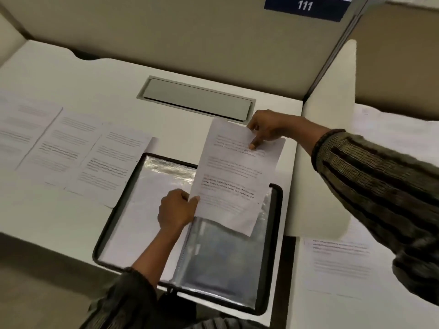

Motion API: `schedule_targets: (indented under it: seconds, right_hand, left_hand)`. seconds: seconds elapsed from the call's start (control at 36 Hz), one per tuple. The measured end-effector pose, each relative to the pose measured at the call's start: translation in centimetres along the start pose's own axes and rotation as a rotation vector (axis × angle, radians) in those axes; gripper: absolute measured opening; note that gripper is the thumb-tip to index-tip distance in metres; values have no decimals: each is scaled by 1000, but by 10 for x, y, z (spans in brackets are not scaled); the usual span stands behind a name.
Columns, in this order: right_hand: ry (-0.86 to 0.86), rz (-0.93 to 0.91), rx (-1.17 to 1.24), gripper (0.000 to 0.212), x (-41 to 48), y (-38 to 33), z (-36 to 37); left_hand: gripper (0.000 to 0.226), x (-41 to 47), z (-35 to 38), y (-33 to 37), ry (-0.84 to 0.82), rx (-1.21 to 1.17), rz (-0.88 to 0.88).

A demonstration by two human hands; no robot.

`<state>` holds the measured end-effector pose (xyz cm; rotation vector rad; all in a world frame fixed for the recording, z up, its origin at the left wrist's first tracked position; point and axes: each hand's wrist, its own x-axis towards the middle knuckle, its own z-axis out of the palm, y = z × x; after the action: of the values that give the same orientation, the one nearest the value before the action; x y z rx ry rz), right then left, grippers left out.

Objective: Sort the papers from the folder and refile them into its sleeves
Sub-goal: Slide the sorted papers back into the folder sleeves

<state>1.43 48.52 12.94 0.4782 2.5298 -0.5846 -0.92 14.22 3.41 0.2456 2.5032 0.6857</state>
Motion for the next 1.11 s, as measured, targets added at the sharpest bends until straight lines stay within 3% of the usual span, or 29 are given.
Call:
schedule_targets:
  seconds: [0.11, 0.19, 0.31, 0.39, 0.47, 0.81, 0.97, 1.11]
  right_hand:
    - [78, 0, -91, 41, -1, 19, -24]
    - [129, -30, -150, 34, -2, 32, -40]
    - [193, -29, -187, 39, -4, 50, -60]
    - [224, -16, -161, 47, -4, 63, -68]
    - [227, 8, -154, 41, -1, 75, -74]
    - [160, 3, -161, 44, 19, 101, -81]
    - [150, 27, -155, 45, 27, 106, -90]
    - [168, 52, -113, 41, 26, 107, -94]
  left_hand:
    - [36, -32, 33, 0, -37, 128, -62]
    - [51, -49, 59, 5, -32, 242, -13]
    - [62, -62, 92, 22, -3, 398, 128]
    - [69, -65, 117, 39, -83, 426, 250]
    - [72, -65, 139, 63, -105, 431, 318]
    - [93, -50, 181, 111, -152, 631, 254]
    - [74, -57, 176, 120, -207, 542, 193]
    - [28, -63, 161, 112, -101, 287, 175]
